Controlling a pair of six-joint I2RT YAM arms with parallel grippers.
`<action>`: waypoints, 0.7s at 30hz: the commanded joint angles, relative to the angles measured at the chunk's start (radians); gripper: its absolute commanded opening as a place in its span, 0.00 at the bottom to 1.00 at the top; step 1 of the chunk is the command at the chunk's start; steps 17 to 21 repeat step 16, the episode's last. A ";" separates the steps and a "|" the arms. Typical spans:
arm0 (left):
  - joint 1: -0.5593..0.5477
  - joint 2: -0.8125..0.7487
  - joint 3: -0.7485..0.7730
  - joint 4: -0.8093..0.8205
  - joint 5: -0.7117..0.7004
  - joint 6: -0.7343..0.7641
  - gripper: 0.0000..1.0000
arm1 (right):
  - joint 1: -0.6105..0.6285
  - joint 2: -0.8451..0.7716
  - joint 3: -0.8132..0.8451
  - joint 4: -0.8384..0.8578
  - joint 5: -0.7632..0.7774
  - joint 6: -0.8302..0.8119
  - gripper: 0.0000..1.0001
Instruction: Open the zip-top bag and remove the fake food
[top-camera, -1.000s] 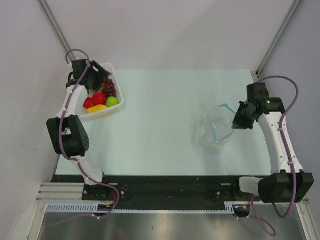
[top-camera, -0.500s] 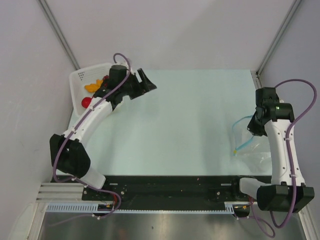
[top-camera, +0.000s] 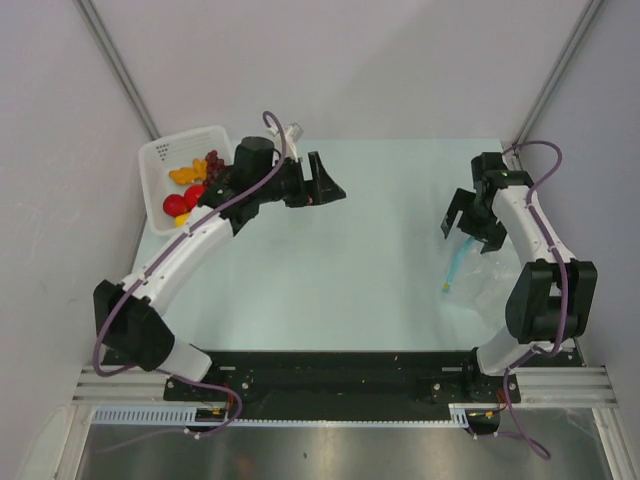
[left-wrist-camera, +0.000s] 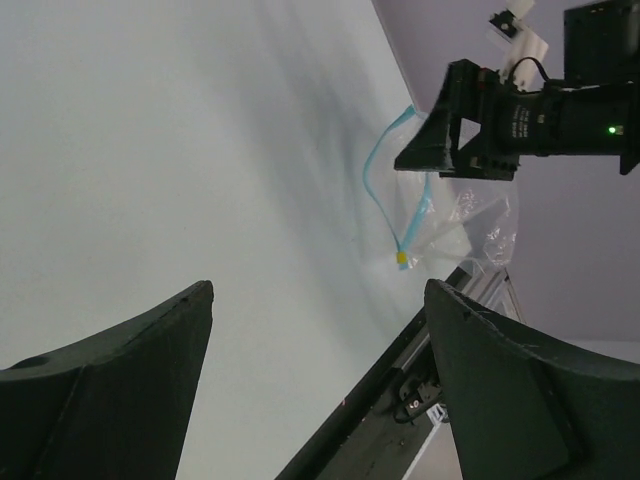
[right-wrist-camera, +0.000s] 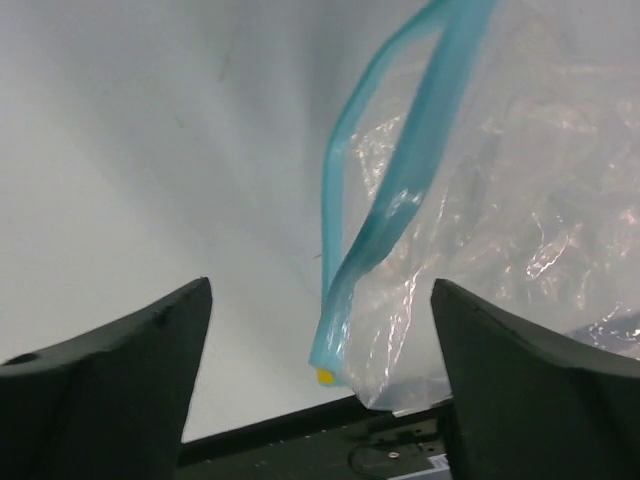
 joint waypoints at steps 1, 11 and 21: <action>-0.009 -0.128 -0.043 0.053 0.040 0.004 0.92 | 0.069 -0.096 0.101 0.018 -0.043 -0.004 1.00; -0.046 -0.437 -0.403 0.361 0.064 -0.315 0.99 | 0.313 -0.371 0.024 0.038 -0.204 0.015 1.00; -0.047 -0.588 -0.515 0.539 0.043 -0.403 1.00 | 0.327 -0.490 -0.005 0.141 -0.396 0.070 0.99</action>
